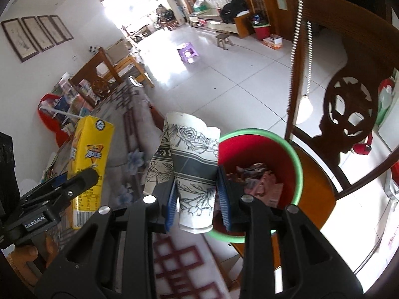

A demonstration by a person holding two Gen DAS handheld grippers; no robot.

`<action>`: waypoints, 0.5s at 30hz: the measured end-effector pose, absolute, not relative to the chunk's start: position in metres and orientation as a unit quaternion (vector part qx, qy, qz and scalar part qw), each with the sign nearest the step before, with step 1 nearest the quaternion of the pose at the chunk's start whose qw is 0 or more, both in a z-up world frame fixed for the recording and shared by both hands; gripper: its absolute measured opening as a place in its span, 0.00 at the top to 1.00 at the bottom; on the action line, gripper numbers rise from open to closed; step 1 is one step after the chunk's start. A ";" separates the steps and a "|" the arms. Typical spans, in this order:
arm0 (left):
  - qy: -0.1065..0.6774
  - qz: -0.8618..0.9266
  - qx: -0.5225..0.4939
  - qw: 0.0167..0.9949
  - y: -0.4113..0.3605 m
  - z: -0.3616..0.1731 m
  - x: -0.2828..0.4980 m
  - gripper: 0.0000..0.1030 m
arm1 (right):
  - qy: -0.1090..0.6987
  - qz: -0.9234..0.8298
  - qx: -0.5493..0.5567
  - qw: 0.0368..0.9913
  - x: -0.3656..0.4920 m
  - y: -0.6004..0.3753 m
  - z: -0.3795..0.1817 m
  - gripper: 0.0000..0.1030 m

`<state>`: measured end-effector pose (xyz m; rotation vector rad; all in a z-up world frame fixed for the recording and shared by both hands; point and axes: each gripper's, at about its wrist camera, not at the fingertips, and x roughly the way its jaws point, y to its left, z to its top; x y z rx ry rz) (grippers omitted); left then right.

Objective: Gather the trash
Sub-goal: 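Carry the tea carton and paper cup to the red bucket and release both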

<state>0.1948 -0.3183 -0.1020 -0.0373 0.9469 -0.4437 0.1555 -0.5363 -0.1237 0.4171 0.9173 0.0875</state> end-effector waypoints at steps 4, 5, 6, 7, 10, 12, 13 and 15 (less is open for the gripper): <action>0.461 -0.231 -0.009 0.857 -0.347 -0.110 0.206 0.41 | 0.444 0.030 0.205 0.872 0.160 -0.558 -0.131 0.71; 0.461 -0.233 -0.007 0.856 -0.354 -0.110 0.208 0.41 | 0.446 0.028 0.205 0.871 0.160 -0.560 -0.132 0.71; 0.459 -0.235 -0.005 0.857 -0.359 -0.110 0.210 0.41 | 0.449 0.027 0.205 0.869 0.162 -0.562 -0.134 0.71; 0.458 -0.237 -0.004 0.857 -0.362 -0.110 0.212 0.33 | 0.452 0.025 0.204 0.868 0.162 -0.564 -0.136 0.62; 0.450 -0.239 -0.006 0.861 -0.367 -0.107 0.214 0.22 | 0.448 0.016 0.209 0.869 0.162 -0.571 -0.138 0.48; 0.445 -0.237 -0.005 0.863 -0.368 -0.104 0.214 0.21 | 0.451 0.016 0.209 0.867 0.163 -0.572 -0.140 0.48; 0.443 -0.234 -0.005 0.866 -0.367 -0.102 0.213 0.20 | 0.451 0.016 0.208 0.868 0.163 -0.571 -0.140 0.48; 0.436 -0.226 -0.008 0.871 -0.362 -0.097 0.212 0.15 | 0.448 0.017 0.206 0.870 0.162 -0.569 -0.137 0.45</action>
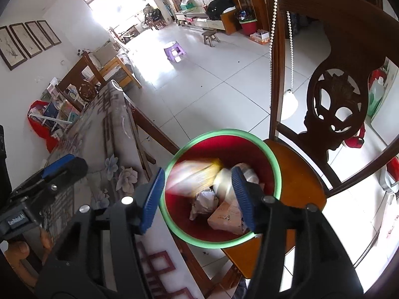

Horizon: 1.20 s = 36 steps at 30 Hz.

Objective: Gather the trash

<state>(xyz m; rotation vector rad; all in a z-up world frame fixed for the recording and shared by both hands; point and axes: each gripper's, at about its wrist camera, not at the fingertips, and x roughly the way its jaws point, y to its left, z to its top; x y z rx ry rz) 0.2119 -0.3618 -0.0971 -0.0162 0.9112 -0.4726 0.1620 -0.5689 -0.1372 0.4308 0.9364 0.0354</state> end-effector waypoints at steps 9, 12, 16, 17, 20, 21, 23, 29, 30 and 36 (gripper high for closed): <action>0.381 -0.175 -0.041 0.907 -0.308 -0.061 0.193 0.08 | 0.392 0.025 0.136 0.909 0.145 -0.523 -0.098 0.18; 0.367 -0.161 -0.054 0.915 -0.284 -0.050 0.185 0.08 | 0.354 0.019 0.104 0.929 0.134 -0.501 -0.080 0.10; 0.334 -0.122 -0.055 0.933 -0.246 -0.033 0.166 0.08 | 0.290 0.006 0.090 0.953 0.116 -0.473 -0.057 0.05; 0.324 -0.110 -0.054 0.938 -0.237 -0.030 0.162 0.08 | 0.270 0.000 0.090 0.959 0.110 -0.464 -0.051 0.05; 0.282 -0.076 -0.058 0.955 -0.204 -0.016 0.144 0.08 | 0.235 -0.019 0.090 0.968 0.095 -0.438 -0.039 0.05; 0.263 -0.069 -0.062 0.960 -0.192 -0.012 0.137 0.08 | 0.232 -0.025 0.089 0.968 0.092 -0.432 -0.038 0.05; 0.219 -0.057 -0.063 0.972 -0.170 -0.001 0.119 0.08 | 0.227 -0.039 0.083 0.970 0.083 -0.414 -0.035 0.05; 0.207 -0.041 -0.039 0.977 -0.130 0.011 0.089 0.08 | 0.218 -0.047 0.070 0.972 0.055 -0.360 -0.030 0.05; 0.207 -0.048 -0.048 0.976 -0.119 0.012 0.083 0.08 | 0.217 -0.046 0.067 0.973 0.050 -0.353 -0.029 0.05; 0.210 -0.059 -0.062 0.974 -0.083 0.015 0.065 0.08 | 0.222 -0.037 0.052 0.973 0.029 -0.312 -0.027 0.05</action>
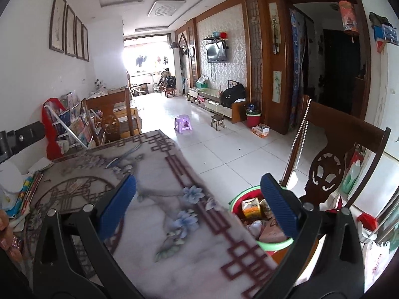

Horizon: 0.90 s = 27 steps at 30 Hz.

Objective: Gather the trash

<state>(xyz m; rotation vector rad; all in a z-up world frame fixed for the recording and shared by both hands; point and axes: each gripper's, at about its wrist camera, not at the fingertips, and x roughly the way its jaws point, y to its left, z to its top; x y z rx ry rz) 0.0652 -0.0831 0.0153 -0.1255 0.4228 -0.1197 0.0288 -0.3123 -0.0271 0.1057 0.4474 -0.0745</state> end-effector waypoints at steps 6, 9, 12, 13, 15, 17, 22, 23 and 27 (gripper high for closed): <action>0.207 -0.056 -0.058 0.975 -0.069 0.020 0.047 0.08 | 0.221 -0.036 0.044 0.974 0.017 -0.289 -0.022 0.05; 0.205 -0.054 -0.064 0.975 -0.064 0.019 0.042 0.08 | 0.218 -0.037 0.036 0.975 0.012 -0.280 -0.020 0.05; 0.208 -0.068 -0.068 0.973 -0.060 0.019 0.037 0.08 | 0.221 -0.037 0.036 0.974 0.011 -0.276 -0.022 0.05; 0.209 -0.068 -0.070 0.973 -0.059 0.019 0.037 0.08 | 0.222 -0.037 0.036 0.974 0.010 -0.275 -0.023 0.05; 0.214 -0.064 -0.073 0.972 -0.056 0.017 0.037 0.08 | 0.225 -0.038 0.036 0.973 0.010 -0.273 -0.024 0.05; 0.219 -0.066 -0.076 0.971 -0.052 0.015 0.038 0.08 | 0.226 -0.039 0.034 0.973 0.009 -0.272 -0.025 0.05; 0.223 -0.073 -0.083 0.969 -0.048 0.014 0.039 0.08 | 0.227 -0.040 0.034 0.972 0.008 -0.271 -0.025 0.05; 0.222 -0.073 -0.082 0.969 -0.049 0.014 0.039 0.08 | 0.227 -0.041 0.035 0.972 0.007 -0.272 -0.025 0.05; 0.220 -0.074 -0.076 0.970 -0.051 0.015 0.038 0.08 | 0.228 -0.042 0.035 0.972 0.005 -0.272 -0.026 0.05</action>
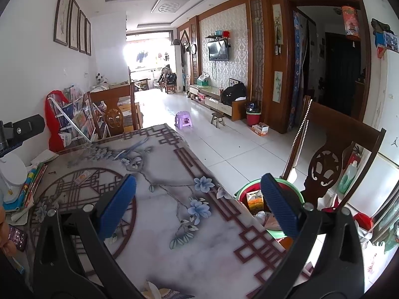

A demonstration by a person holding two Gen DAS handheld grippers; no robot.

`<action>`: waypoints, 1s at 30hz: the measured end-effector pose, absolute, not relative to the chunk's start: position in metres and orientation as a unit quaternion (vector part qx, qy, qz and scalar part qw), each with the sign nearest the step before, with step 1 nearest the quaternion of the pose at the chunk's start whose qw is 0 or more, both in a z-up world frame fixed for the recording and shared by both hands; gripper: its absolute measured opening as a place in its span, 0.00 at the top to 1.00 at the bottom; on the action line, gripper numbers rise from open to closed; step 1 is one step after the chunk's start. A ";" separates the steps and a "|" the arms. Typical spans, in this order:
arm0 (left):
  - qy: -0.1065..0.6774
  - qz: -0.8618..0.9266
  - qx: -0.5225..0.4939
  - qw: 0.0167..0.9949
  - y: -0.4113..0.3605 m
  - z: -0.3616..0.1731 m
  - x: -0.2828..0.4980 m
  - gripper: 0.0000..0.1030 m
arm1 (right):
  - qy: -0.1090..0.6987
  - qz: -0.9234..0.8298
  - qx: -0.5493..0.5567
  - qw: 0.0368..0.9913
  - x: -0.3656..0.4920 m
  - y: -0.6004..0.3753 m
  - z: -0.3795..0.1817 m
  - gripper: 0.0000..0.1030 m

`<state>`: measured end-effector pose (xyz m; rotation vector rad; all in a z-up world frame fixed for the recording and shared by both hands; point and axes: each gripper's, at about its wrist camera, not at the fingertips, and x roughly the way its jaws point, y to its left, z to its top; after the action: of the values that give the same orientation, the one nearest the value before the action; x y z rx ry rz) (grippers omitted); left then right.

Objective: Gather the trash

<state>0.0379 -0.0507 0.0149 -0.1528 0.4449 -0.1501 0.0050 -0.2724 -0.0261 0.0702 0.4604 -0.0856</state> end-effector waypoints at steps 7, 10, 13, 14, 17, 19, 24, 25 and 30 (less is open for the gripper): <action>0.220 -0.074 -0.076 0.970 -0.052 0.015 0.038 0.08 | 0.231 -0.045 0.035 0.971 0.003 -0.274 -0.028 0.05; 0.222 -0.074 -0.077 0.969 -0.052 0.015 0.038 0.08 | 0.233 -0.044 0.036 0.971 0.002 -0.274 -0.029 0.05; 0.224 -0.076 -0.079 0.968 -0.051 0.015 0.038 0.08 | 0.234 -0.044 0.036 0.971 0.003 -0.275 -0.029 0.05; 0.225 -0.076 -0.079 0.968 -0.051 0.015 0.039 0.08 | 0.235 -0.045 0.035 0.970 0.003 -0.275 -0.030 0.05; 0.225 -0.077 -0.078 0.968 -0.052 0.015 0.039 0.08 | 0.236 -0.046 0.036 0.970 0.004 -0.275 -0.031 0.05; 0.225 -0.077 -0.078 0.968 -0.052 0.015 0.039 0.08 | 0.238 -0.047 0.037 0.969 0.005 -0.276 -0.032 0.05; 0.229 -0.076 -0.077 0.967 -0.051 0.012 0.040 0.08 | 0.243 -0.049 0.038 0.968 0.008 -0.275 -0.034 0.05; 0.229 -0.079 -0.079 0.967 -0.050 0.011 0.040 0.08 | 0.244 -0.049 0.038 0.968 0.008 -0.275 -0.035 0.05; 0.227 -0.070 -0.070 0.969 -0.047 0.005 0.045 0.08 | 0.259 -0.043 0.038 0.964 0.018 -0.274 -0.043 0.05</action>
<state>0.0449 -0.0475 0.0050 -0.1411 0.4581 -0.1410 0.0184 -0.2738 -0.0430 0.0777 0.5251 -0.0873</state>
